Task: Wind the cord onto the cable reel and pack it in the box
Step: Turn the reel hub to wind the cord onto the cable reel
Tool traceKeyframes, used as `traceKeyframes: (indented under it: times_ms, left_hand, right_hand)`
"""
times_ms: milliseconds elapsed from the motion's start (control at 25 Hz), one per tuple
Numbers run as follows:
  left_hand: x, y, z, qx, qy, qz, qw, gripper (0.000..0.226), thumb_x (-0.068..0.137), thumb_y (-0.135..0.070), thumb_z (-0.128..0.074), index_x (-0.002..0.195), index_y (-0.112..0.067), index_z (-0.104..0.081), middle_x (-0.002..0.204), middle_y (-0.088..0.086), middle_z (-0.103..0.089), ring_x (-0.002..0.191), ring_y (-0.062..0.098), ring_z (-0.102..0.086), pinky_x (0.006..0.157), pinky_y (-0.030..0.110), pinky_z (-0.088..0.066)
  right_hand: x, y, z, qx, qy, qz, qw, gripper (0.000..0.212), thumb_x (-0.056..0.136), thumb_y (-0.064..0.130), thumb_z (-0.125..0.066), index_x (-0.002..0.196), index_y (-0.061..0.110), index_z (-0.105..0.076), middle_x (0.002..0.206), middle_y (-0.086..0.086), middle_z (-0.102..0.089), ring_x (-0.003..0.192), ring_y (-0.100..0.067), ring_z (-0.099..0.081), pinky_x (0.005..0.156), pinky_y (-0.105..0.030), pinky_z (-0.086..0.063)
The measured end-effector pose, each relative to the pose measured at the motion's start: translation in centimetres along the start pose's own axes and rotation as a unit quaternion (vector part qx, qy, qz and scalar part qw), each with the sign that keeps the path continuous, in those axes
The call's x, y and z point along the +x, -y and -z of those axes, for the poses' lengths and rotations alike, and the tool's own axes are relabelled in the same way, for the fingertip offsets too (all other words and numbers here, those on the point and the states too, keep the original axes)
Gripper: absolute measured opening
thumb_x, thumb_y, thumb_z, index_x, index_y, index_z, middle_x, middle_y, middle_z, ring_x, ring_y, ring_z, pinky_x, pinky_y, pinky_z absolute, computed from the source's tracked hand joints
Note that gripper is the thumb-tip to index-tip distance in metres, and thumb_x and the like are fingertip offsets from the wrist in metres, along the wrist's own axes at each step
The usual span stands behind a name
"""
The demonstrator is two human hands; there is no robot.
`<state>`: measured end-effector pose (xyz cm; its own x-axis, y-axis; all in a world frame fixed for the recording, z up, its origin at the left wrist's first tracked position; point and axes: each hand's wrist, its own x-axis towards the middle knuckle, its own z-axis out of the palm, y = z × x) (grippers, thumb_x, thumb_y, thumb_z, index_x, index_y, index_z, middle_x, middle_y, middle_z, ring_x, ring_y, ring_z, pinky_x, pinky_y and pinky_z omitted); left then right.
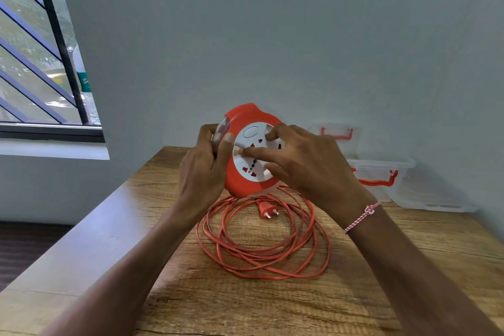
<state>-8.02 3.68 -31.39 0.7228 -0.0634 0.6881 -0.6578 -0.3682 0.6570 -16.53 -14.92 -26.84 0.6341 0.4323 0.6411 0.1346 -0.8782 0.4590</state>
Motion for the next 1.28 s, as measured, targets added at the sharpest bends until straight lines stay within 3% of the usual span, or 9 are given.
traceKeyframes:
  times_ms: [160, 400, 600, 760, 880, 920, 1040, 1120, 1280]
  left_hand:
    - [-0.1, -0.2, 0.0, 0.015, -0.004, -0.02, 1.0, 0.05, 0.098, -0.068, -0.033, 0.119, -0.026, -0.049, 0.083, -0.003, -0.073, 0.071, 0.015, -0.076, 0.063, 0.051, -0.065]
    - [-0.2, -0.4, 0.0, 0.023, -0.008, -0.029, 0.999, 0.061, 0.097, -0.069, -0.032, 0.122, -0.018, -0.051, 0.08, -0.003, -0.07, 0.069, 0.014, -0.073, 0.061, 0.047, -0.063]
    - [-0.5, -0.4, -0.4, 0.028, -0.005, -0.045, 0.999, 0.054, 0.099, -0.068, -0.031, 0.119, -0.022, -0.05, 0.078, -0.003, -0.069, 0.066, 0.01, -0.071, 0.057, 0.041, -0.059]
    - [-0.6, -0.3, -0.6, 0.029, 0.012, -0.039, 0.999, 0.051, 0.098, -0.069, -0.032, 0.118, -0.026, -0.048, 0.087, 0.0, -0.072, 0.073, 0.018, -0.075, 0.064, 0.052, -0.064]
    - [-0.6, -0.2, -0.7, 0.033, 0.014, -0.032, 0.999, 0.049, 0.098, -0.07, -0.033, 0.118, -0.028, -0.047, 0.086, -0.006, -0.07, 0.074, 0.013, -0.075, 0.064, 0.049, -0.065]
    - [-0.5, -0.1, -0.7, 0.033, 0.013, -0.031, 0.999, 0.046, 0.099, -0.068, -0.034, 0.118, -0.028, -0.047, 0.085, -0.006, -0.07, 0.073, 0.01, -0.075, 0.062, 0.048, -0.065]
    - [-0.2, 0.1, -0.3, 0.002, 0.009, -0.007, 1.0, 0.046, 0.1, -0.067, -0.035, 0.116, -0.026, -0.048, 0.083, -0.002, -0.071, 0.072, 0.015, -0.076, 0.061, 0.055, -0.064]
    - [0.0, 0.2, 0.0, -0.01, 0.003, 0.009, 1.0, 0.051, 0.1, -0.068, -0.036, 0.115, -0.023, -0.05, 0.084, 0.005, -0.072, 0.074, 0.024, -0.076, 0.064, 0.059, -0.062]
    - [0.2, 0.3, 0.0, -0.012, 0.006, 0.015, 1.0, 0.047, 0.103, -0.061, -0.04, 0.12, -0.018, -0.052, 0.087, 0.004, -0.074, 0.076, 0.023, -0.078, 0.064, 0.057, -0.064]
  right_hand:
    - [0.0, 0.1, -0.6, 0.032, -0.035, -0.024, 0.999, 0.044, 0.088, 0.046, -0.075, 0.131, 0.044, -0.065, 0.101, -0.004, -0.07, 0.084, -0.023, -0.069, 0.055, -0.024, -0.036]
    - [-0.2, 1.0, -1.6, 0.095, -0.081, -0.065, 0.99, 0.057, 0.086, 0.063, -0.069, 0.135, 0.032, -0.065, 0.089, -0.002, -0.077, 0.069, -0.021, -0.071, 0.057, -0.025, -0.049]
    - [0.2, 2.0, -2.1, 0.185, -0.09, -0.197, 0.959, 0.066, 0.082, 0.078, -0.056, 0.119, 0.023, -0.059, 0.082, 0.001, -0.074, 0.062, -0.019, -0.069, 0.051, -0.028, -0.055]
    - [0.4, 2.9, -2.4, 0.35, -0.059, -0.351, 0.866, 0.054, 0.08, 0.072, -0.068, 0.102, 0.027, -0.051, 0.081, 0.011, -0.068, 0.064, -0.007, -0.068, 0.05, -0.023, -0.052]
    - [0.6, 3.3, -2.4, 0.544, -0.013, -0.426, 0.723, 0.047, 0.084, 0.066, -0.07, 0.098, 0.028, -0.047, 0.064, 0.004, -0.073, 0.047, -0.013, -0.069, 0.048, -0.026, -0.053]
    - [0.6, 3.1, -2.3, 0.535, -0.017, -0.422, 0.732, 0.047, 0.083, 0.069, -0.069, 0.098, 0.028, -0.049, 0.063, 0.004, -0.072, 0.047, -0.012, -0.068, 0.049, -0.027, -0.054]
    - [0.1, 1.6, -2.3, 0.326, -0.074, -0.306, 0.892, 0.049, 0.086, 0.071, -0.061, 0.106, 0.027, -0.055, 0.079, 0.015, -0.065, 0.059, -0.002, -0.063, 0.054, -0.017, -0.05]
    - [-0.2, 0.5, -2.4, 0.217, -0.073, -0.158, 0.96, 0.047, 0.094, 0.061, -0.059, 0.126, 0.028, -0.052, 0.106, 0.007, -0.062, 0.067, -0.009, -0.064, 0.052, -0.021, -0.05]
    - [-0.6, -0.4, -2.4, 0.06, -0.037, 0.003, 0.998, 0.053, 0.096, 0.049, -0.063, 0.145, 0.037, -0.048, 0.12, -0.006, -0.065, 0.069, -0.021, -0.069, 0.047, -0.023, -0.04]
